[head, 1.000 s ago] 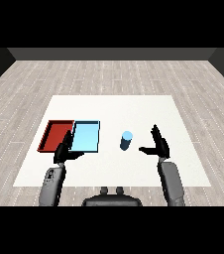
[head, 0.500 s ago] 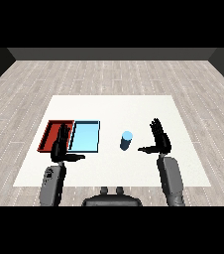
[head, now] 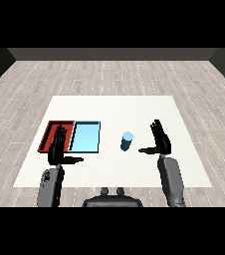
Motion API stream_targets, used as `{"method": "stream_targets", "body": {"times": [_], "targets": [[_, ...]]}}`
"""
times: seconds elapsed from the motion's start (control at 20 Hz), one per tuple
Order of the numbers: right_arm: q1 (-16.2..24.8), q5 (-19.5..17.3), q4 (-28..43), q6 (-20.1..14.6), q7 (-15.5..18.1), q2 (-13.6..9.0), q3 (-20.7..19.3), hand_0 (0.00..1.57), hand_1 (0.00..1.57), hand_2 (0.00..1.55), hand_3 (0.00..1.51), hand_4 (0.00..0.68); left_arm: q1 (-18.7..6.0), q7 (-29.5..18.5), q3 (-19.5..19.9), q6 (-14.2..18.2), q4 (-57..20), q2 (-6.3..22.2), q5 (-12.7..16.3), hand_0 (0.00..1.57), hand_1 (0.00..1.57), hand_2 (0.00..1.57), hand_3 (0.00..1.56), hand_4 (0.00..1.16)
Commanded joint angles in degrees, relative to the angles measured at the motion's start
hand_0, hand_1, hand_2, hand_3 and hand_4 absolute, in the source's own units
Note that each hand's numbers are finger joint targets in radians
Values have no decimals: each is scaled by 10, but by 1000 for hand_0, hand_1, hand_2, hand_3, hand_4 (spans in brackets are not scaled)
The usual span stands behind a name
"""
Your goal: Pick the blue can and put it in the blue box
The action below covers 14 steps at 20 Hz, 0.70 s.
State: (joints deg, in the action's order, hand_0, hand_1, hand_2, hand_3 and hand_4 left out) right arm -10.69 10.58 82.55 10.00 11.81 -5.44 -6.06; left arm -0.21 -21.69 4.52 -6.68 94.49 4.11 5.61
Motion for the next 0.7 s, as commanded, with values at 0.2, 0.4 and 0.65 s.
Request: {"method": "stream_targets", "body": {"times": [0.2,0.4,0.65], "targets": [[-42,11,-14,-16,-26,16,7,0,0,0,0,0,-14,24,7,-4,2,0,20,0,0,0,0,0],[-3,8,-1,-22,-14,44,35,0,0,0,0,0,9,30,7,-2,54,0,22,0,0,0,0,0],[-31,30,-25,-49,-38,54,31,0,0,0,0,0,-34,-1,14,0,-22,-2,14,0,0,0,0,0]]}}
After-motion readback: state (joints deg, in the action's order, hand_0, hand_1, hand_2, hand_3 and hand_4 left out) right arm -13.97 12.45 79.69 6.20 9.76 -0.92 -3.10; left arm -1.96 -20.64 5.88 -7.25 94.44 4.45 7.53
